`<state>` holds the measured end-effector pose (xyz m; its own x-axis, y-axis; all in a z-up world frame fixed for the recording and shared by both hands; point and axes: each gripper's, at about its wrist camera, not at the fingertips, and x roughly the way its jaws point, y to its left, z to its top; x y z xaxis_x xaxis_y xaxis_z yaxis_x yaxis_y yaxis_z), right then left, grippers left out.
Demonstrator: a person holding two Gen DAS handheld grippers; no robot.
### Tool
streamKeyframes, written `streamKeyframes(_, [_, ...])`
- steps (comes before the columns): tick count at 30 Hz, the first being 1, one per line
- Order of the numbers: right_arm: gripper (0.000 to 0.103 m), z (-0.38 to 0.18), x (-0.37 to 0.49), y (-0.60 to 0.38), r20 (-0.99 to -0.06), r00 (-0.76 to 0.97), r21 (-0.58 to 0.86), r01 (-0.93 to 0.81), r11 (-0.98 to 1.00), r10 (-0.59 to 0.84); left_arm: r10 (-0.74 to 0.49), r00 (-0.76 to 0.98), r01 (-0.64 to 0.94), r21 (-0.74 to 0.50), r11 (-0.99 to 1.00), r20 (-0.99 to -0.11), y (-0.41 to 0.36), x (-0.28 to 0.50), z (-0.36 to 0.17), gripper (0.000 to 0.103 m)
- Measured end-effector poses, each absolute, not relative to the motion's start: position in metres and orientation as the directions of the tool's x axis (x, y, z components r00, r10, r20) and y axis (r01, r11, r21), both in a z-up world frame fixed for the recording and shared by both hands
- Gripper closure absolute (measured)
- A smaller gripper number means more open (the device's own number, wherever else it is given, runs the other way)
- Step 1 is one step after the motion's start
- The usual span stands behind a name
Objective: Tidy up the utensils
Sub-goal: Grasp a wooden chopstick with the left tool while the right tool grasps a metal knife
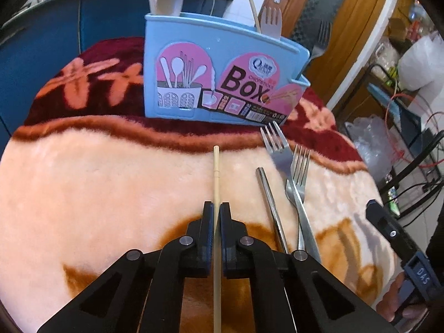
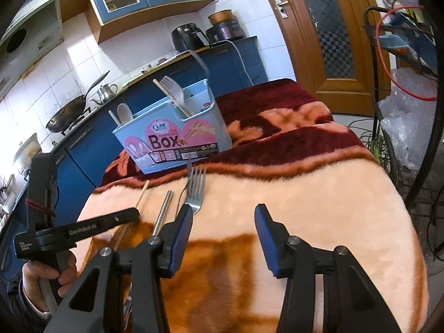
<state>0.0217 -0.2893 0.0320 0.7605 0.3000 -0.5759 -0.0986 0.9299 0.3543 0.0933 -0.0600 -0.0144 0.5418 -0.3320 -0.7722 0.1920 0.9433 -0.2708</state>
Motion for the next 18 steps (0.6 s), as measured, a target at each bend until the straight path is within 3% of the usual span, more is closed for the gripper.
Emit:
streamKeyframes(14, [0.054, 0.039, 0.049, -0.224, -0.697, 0.609, 0.292, -0.244, 0.925, 0.38, -0.329, 0.676, 0.159, -0.305, 0.939, -0.659, -0.004, 0.073, 0.019, 0.099])
streamKeyframes(18, [0.069, 0.037, 0.057, -0.201, -0.748, 0.542, 0.249, -0.307, 0.918, 0.384, -0.341, 0.698, 0.151, -0.336, 0.93, -0.63, 0.012, 0.068, 0.021, 0.099])
